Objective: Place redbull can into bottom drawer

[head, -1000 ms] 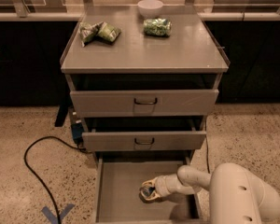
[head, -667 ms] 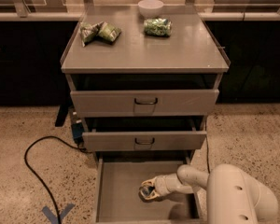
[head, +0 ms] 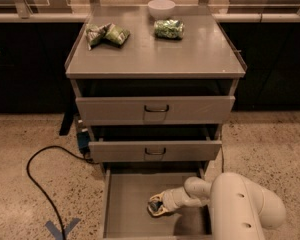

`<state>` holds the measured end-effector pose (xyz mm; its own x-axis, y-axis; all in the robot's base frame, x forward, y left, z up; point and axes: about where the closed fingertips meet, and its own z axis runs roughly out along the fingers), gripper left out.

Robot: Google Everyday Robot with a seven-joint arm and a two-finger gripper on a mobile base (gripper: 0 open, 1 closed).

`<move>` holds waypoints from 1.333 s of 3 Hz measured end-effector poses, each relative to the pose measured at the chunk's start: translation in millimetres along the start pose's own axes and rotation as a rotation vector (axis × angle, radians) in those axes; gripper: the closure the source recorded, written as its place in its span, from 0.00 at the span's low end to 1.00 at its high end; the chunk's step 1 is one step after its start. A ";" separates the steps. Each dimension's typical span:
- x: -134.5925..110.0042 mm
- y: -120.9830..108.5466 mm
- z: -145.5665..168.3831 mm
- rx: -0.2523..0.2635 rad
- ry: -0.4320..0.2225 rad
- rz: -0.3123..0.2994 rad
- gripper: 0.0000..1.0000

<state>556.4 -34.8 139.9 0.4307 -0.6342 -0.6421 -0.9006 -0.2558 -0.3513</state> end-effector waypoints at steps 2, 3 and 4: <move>6.9 5.3 11.8 -0.024 0.030 0.031 0.81; 6.9 5.3 11.8 -0.024 0.030 0.031 0.59; 6.9 5.4 11.8 -0.024 0.030 0.031 0.34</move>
Offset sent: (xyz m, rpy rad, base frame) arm -0.0010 0.0023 -0.0123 -0.0304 0.0256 -0.0144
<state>555.2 -31.9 125.5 0.4006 -0.6638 -0.6316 -0.9149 -0.2526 -0.3148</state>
